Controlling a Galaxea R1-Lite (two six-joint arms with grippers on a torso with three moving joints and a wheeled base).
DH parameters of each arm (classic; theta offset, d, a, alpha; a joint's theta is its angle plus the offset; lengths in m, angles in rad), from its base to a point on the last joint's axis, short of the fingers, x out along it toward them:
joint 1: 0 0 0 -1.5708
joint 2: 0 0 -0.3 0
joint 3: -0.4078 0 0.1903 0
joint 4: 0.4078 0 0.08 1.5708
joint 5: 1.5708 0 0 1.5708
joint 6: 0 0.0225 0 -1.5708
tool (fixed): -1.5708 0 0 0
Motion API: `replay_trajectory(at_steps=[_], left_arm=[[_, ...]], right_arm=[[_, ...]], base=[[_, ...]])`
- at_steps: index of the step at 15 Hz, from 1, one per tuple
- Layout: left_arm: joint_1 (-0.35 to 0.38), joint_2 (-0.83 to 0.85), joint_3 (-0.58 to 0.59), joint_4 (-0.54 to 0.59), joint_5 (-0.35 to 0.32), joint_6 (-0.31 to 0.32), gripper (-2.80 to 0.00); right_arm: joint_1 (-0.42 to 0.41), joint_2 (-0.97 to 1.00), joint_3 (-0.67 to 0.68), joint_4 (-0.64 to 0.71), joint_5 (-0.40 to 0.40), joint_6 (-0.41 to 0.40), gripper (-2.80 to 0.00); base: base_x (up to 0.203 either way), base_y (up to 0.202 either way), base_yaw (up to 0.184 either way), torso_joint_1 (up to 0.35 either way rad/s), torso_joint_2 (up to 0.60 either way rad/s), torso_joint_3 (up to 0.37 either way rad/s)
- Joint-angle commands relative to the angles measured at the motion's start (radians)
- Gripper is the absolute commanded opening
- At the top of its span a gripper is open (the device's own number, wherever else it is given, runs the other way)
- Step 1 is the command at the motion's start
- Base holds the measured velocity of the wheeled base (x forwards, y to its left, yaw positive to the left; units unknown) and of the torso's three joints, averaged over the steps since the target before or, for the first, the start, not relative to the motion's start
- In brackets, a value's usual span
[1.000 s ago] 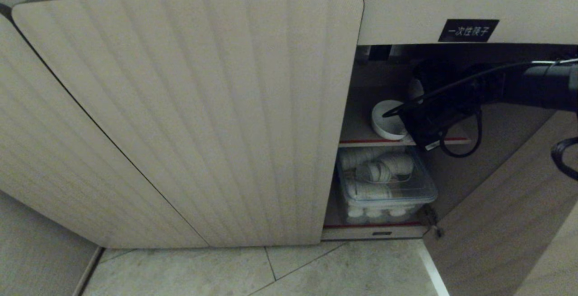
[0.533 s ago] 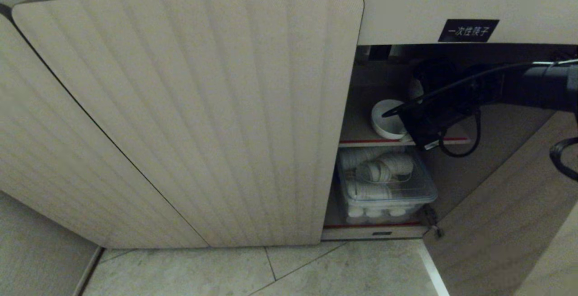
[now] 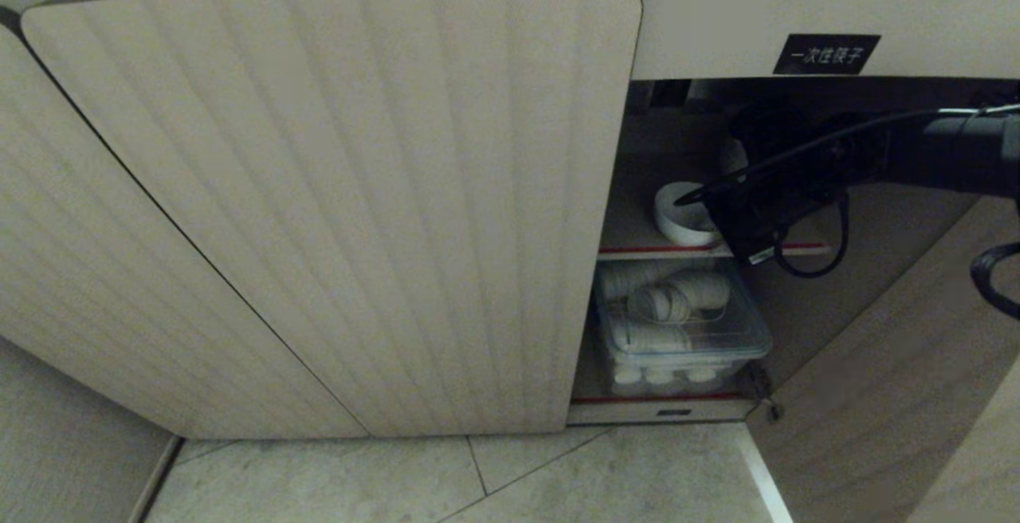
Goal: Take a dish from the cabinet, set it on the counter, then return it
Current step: Put it back into the cabinet
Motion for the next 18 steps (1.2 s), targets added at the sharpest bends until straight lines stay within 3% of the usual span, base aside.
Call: replay_trajectory(at_steps=[1, 18], left_arm=[[0.0, 0.0, 0.0, 0.0, 0.001, -0.001, -2.8], [0.0, 0.0, 0.0, 0.0, 0.001, -0.001, -2.8]], right_arm=[[0.001, 0.001, 0.0, -0.004, -0.004, 0.007, 0.0], [0.001, -0.001, 0.0, -0.008, -0.039, -0.01, 0.0]], base=[[0.0, 0.0, 0.0, 0.0, 0.0, 0.0], [0.0, 0.0, 0.0, 0.0, 0.0, 0.0]])
